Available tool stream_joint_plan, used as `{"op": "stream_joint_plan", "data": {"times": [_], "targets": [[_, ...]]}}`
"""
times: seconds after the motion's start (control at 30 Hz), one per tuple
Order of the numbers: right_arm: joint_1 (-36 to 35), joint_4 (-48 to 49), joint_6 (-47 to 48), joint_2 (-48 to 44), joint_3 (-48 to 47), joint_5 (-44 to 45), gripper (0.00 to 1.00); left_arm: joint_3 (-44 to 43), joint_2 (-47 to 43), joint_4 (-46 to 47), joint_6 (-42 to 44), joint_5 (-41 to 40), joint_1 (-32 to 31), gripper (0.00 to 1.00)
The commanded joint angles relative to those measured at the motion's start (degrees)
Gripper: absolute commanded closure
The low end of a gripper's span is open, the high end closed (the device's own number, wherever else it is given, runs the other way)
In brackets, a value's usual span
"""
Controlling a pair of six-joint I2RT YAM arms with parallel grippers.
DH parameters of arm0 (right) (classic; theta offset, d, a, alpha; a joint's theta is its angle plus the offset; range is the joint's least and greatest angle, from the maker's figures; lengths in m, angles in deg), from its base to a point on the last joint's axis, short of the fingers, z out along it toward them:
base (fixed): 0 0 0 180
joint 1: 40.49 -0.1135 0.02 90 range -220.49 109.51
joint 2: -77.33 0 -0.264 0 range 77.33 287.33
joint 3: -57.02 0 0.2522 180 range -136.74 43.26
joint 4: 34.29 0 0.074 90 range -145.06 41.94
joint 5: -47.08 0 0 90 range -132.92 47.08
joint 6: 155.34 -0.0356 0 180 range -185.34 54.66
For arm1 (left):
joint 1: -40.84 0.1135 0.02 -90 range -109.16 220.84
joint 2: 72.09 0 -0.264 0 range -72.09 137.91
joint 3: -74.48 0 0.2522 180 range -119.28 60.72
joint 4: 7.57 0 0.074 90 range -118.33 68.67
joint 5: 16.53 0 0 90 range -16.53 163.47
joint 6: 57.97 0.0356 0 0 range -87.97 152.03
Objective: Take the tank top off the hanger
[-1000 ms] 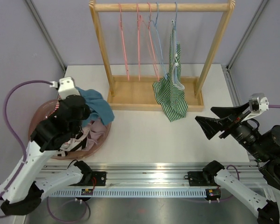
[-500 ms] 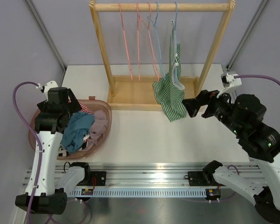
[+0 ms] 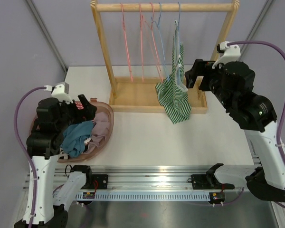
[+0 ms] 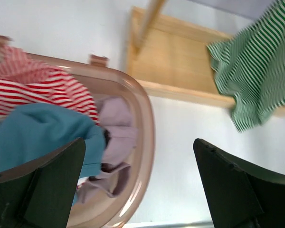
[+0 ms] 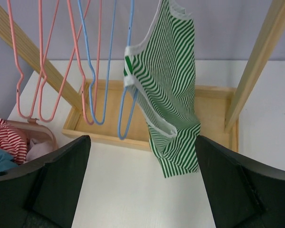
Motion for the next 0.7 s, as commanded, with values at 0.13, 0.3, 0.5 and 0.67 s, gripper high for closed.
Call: {"op": "stream_joint_plan", "data": {"times": [0.13, 0.3, 0.5, 0.67], "targets": [[0.3, -0.8, 4.8, 15.0, -15.7, 3.7, 0.11, 14.1, -2.7, 10.6, -0.1, 13.4, -9.4, 0.01], [1.1, -2.1, 6.6, 25.3, -28.5, 4.0, 0.21, 19.6, -3.4, 15.5, -1.6, 3.3, -23.8, 0.01], [4.0, -6.5, 8.7, 37.5, -43.5, 3.9, 0.38, 22.3, -4.4, 16.9, -1.4, 2.5, -26.7, 0.01], [5.7, -7.5, 9.1, 43.7, -49.1, 3.7, 0.51, 23.3, -6.3, 16.3, -1.2, 1.1, -26.8, 0.01]]}}
